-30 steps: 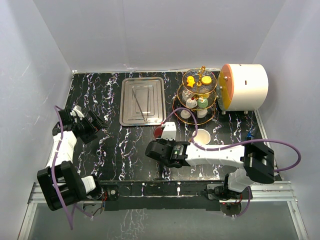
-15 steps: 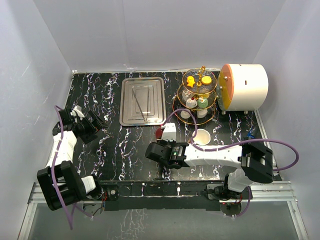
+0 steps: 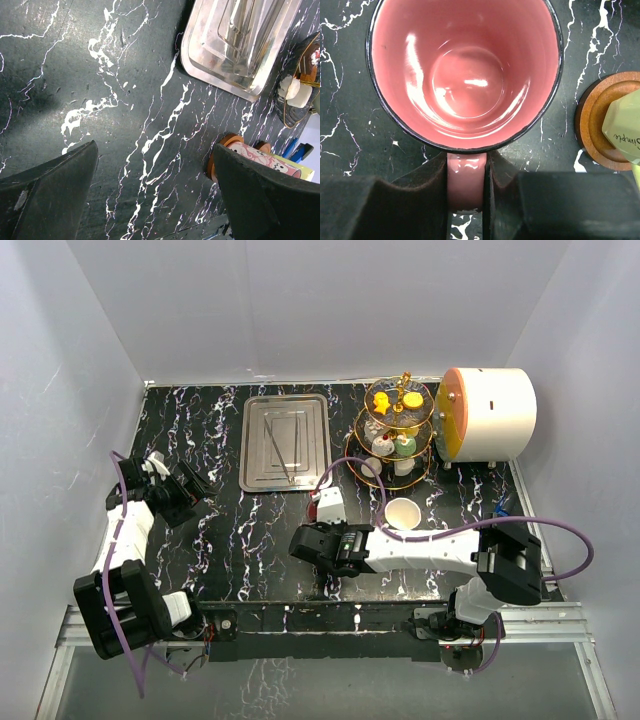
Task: Serve the afternoon tea
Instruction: Place the cup on the coaster.
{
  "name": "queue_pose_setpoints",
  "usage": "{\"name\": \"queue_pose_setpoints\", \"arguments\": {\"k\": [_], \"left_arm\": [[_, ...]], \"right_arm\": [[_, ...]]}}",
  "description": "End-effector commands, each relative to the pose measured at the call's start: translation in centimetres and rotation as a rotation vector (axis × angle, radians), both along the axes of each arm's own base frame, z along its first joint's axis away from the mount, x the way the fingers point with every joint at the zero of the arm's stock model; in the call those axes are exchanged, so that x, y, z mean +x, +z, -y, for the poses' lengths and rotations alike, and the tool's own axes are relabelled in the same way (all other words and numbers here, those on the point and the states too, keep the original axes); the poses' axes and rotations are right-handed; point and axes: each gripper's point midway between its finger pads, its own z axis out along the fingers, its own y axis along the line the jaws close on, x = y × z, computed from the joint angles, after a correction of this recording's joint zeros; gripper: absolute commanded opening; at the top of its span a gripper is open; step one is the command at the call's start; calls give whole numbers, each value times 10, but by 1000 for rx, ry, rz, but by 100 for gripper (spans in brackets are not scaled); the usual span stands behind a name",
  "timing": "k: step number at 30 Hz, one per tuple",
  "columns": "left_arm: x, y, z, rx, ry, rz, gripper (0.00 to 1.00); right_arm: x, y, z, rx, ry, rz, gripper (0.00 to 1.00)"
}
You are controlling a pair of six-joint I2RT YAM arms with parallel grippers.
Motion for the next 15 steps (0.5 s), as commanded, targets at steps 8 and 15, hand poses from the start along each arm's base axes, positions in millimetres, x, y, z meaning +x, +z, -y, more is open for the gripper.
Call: {"name": "queue_pose_setpoints", "arguments": {"k": [8,15], "left_arm": [[-3,-1,5,-17,-24,-11,99],[-3,-2,5,-19,-25,-18,99]], "right_arm": [[-5,2,-13,28,10,-51,5],[-7,-5,11,-33,-71,-52,0]]}}
